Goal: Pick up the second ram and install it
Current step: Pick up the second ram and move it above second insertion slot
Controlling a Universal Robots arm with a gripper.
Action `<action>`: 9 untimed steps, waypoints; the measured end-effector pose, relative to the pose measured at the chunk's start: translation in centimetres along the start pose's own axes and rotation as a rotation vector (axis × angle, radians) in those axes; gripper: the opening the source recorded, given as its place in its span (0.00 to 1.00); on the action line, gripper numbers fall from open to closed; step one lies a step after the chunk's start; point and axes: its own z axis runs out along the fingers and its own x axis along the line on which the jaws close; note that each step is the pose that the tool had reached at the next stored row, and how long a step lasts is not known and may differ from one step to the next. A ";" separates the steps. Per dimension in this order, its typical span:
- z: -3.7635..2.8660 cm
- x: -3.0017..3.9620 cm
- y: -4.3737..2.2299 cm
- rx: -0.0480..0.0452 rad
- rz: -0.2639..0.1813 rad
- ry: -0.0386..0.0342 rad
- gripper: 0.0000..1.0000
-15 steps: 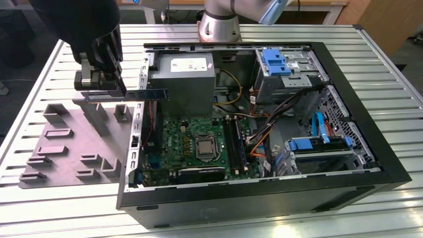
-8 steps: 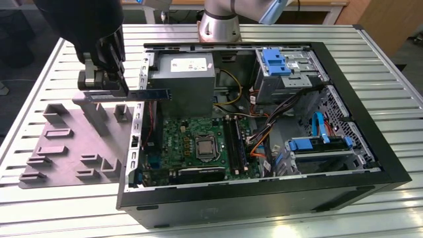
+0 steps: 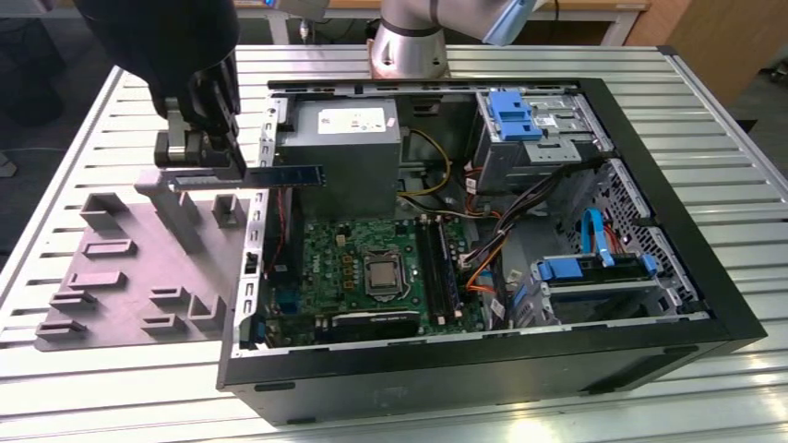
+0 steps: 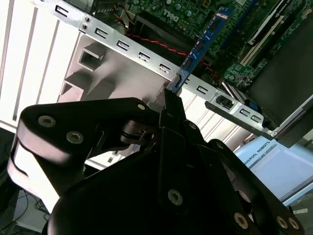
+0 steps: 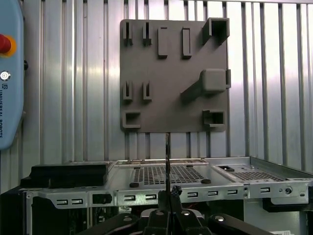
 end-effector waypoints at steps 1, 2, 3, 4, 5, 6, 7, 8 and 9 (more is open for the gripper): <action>0.00 0.00 -0.07 -0.0001 0.000 0.0001 0.12; 0.00 0.00 -0.15 0.0000 0.000 0.0001 0.12; 0.00 0.00 -0.23 0.0000 0.000 0.0000 0.12; -0.01 -0.01 -0.31 0.0000 0.000 0.0000 0.12; -0.01 -0.01 -0.39 0.0000 0.000 0.0000 0.12; -0.01 -0.01 -0.48 0.0000 0.000 0.0000 0.12; -0.01 -0.01 -0.56 0.0000 0.000 0.0000 0.12; -0.01 -0.02 -0.64 0.0000 0.000 0.0000 0.12; -0.02 -0.02 -0.72 0.0000 0.000 0.0000 0.12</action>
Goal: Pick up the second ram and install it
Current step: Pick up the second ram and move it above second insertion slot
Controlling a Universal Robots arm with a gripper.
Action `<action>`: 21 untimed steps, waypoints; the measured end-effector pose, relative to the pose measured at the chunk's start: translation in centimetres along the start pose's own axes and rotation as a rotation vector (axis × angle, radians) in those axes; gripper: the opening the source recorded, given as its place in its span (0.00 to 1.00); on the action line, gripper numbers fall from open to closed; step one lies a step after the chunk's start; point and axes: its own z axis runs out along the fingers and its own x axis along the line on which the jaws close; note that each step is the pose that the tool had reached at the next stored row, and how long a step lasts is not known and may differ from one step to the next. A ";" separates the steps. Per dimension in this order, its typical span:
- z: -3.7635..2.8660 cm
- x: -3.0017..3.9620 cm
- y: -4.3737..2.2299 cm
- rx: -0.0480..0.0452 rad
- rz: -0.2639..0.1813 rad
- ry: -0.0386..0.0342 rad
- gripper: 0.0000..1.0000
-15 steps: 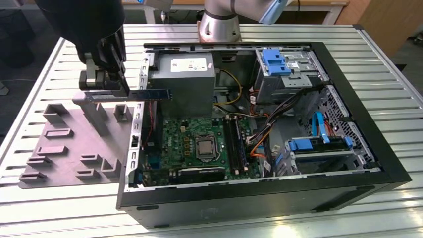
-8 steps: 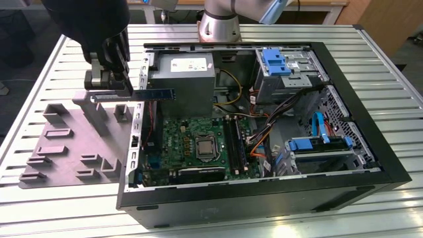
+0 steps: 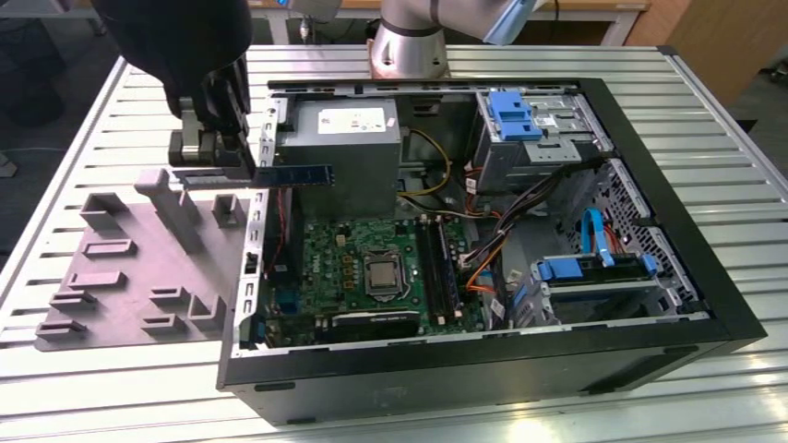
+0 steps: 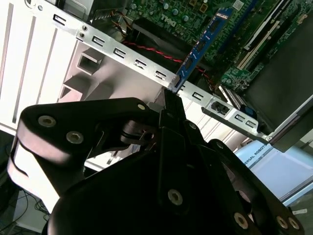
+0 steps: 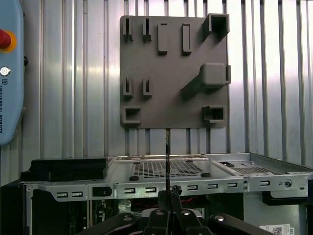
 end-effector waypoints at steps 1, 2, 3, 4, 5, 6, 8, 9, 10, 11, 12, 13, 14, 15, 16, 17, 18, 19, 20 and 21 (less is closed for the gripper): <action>0.00 0.00 -0.08 0.0000 0.000 0.0000 0.12; 0.00 0.00 -0.16 0.0000 0.000 -0.0001 0.12; -0.01 -0.01 -0.24 0.0000 0.000 0.0000 0.12; 0.00 -0.01 -0.31 0.0000 0.000 0.0000 0.12; -0.01 -0.01 -0.39 0.0000 0.000 0.0000 0.12; -0.01 -0.01 -0.46 0.0000 0.000 0.0000 0.12; -0.01 -0.02 -0.61 0.0000 0.000 0.0000 0.12; -0.02 -0.02 -0.68 0.0000 0.000 0.0000 0.12; -0.02 -0.02 -0.76 0.0000 0.000 0.0000 0.12; -0.02 -0.02 -0.83 0.0000 0.000 0.0000 0.12; -0.02 -0.02 -0.90 0.0000 0.000 0.0000 0.12; -0.02 -0.03 -0.98 0.0000 0.000 0.0000 0.12; -0.02 -0.03 -1.05 0.0000 0.000 0.0000 0.12; -0.03 -0.03 -1.13 0.0000 0.000 0.0000 0.12; -0.03 -0.04 -1.21 0.0000 0.000 0.0000 0.12; -0.03 -0.04 -1.29 0.0000 0.000 0.0000 0.12; -0.03 -0.04 -1.37 0.0000 0.000 0.0000 0.12; -0.03 -0.04 -1.45 0.0000 0.000 0.0000 0.12; -0.03 -0.04 -1.53 0.0000 0.000 0.0000 0.12; -0.04 -0.04 -1.61 0.0000 0.000 0.0000 0.12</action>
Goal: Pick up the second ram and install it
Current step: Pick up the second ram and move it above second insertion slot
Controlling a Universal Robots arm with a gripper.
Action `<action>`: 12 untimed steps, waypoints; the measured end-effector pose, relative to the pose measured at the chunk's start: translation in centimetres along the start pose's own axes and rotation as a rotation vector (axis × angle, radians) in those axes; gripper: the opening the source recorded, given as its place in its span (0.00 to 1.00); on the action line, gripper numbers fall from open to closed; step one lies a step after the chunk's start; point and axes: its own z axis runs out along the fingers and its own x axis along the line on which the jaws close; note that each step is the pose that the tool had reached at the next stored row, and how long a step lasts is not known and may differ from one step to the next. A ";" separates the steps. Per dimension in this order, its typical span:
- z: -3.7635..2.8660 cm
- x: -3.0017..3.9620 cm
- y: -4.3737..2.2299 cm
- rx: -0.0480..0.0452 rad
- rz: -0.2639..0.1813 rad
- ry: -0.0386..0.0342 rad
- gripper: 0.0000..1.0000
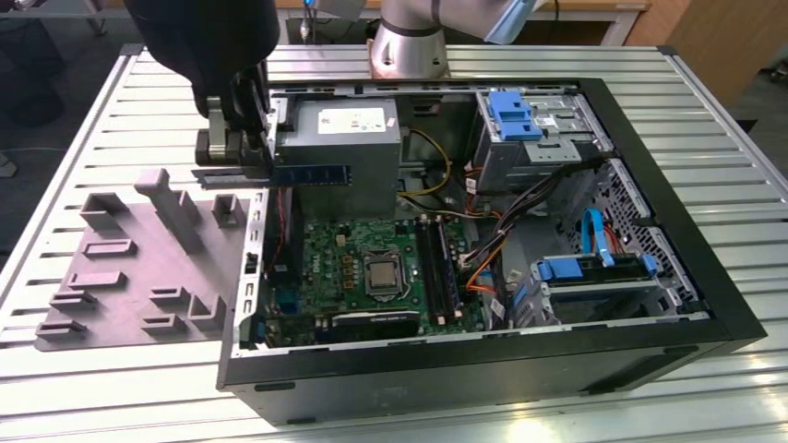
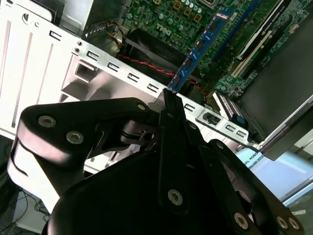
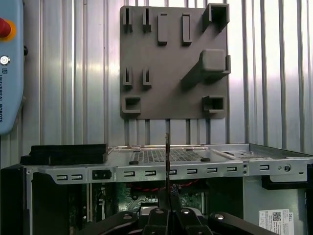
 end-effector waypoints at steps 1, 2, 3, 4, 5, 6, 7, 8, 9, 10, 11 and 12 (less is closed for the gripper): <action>0.00 0.00 -0.08 0.0000 0.000 0.0000 0.12; -0.01 -0.01 -0.17 -0.0001 0.000 0.0000 0.12; -0.01 -0.01 -0.25 0.0000 0.000 0.0000 0.12; -0.01 -0.01 -0.34 0.0000 0.000 0.0000 0.12; -0.01 -0.01 -0.41 0.0000 0.000 0.0000 0.12; -0.01 -0.02 -0.49 0.0000 0.000 0.0000 0.12; -0.02 -0.02 -0.57 -0.0001 0.000 0.0001 0.12; -0.01 -0.02 -0.65 0.0000 0.000 0.0000 0.12; -0.02 -0.02 -0.73 0.0000 0.000 0.0000 0.12; -0.02 -0.03 -0.81 0.0000 0.000 0.0000 0.12; -0.02 -0.03 -0.89 0.0000 0.000 0.0000 0.12; -0.02 -0.03 -0.97 0.0000 0.000 0.0000 0.12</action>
